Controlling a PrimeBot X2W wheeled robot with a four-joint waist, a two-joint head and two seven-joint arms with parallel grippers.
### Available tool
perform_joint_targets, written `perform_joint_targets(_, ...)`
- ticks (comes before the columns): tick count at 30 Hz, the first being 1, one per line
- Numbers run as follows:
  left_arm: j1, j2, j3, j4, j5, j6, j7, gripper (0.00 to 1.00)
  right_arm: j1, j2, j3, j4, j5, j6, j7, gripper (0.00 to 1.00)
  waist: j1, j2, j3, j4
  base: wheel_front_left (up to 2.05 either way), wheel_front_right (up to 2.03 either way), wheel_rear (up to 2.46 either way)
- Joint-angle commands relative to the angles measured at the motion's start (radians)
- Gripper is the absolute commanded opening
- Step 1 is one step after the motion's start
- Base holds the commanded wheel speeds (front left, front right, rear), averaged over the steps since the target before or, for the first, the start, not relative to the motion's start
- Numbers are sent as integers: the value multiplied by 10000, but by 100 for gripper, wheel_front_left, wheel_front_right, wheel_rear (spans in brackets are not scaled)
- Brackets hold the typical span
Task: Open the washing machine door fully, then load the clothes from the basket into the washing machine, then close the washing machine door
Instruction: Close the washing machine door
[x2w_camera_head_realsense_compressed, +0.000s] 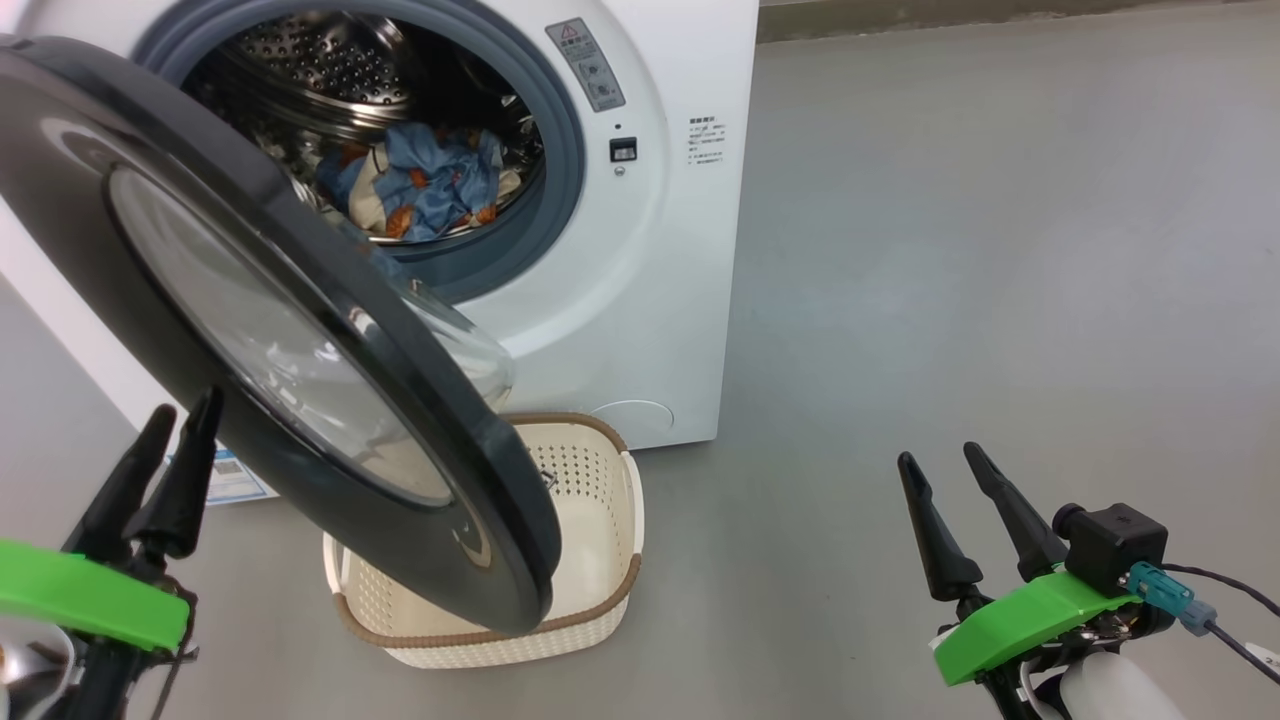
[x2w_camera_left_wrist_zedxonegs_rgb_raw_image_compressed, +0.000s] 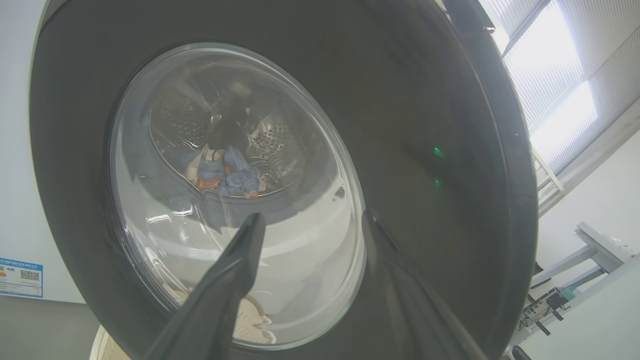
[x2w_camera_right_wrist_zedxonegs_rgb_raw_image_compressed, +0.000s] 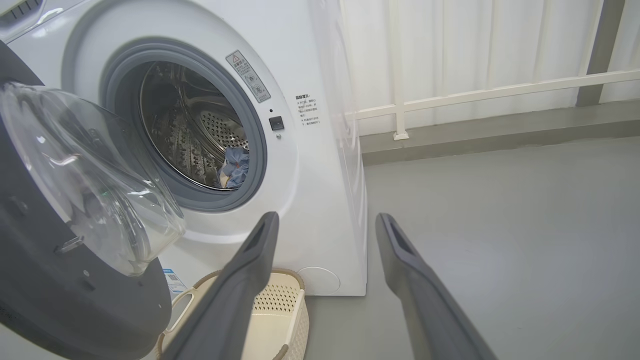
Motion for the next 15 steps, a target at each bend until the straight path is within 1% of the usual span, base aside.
perform_joint_targets(1,-254,432,339,-178,145,-65,-219,100,-262,-140,169,-266,15,75,-80,100,0,0,2,-21,0,0,0)
perform_joint_targets(3,-151,513,179,16,274,-66,-889,100,-261,-151,156,-286,6,75,-80,100,0,0,-5,-63,0,0,0)
perform_joint_targets(6,73,767,-181,301,904,-66,-1920,100,-260,-160,160,-334,-23,75,-80,100,0,0,-12,-144,0,0,0)
perform_joint_targets(8,180,730,-294,546,1024,-66,-2548,100,-260,-191,153,-358,-16,75,-80,100,0,0,-18,-190,0,0,0)
perform_joint_targets(12,393,799,-572,1002,1758,-66,-3809,100,-279,-253,136,-378,7,75,-80,100,0,0,-27,-285,0,0,0)
perform_joint_targets(15,496,688,-682,1346,2184,-66,-4339,100,-276,-263,133,-398,4,75,-80,100,0,0,-4,-330,0,0,0)
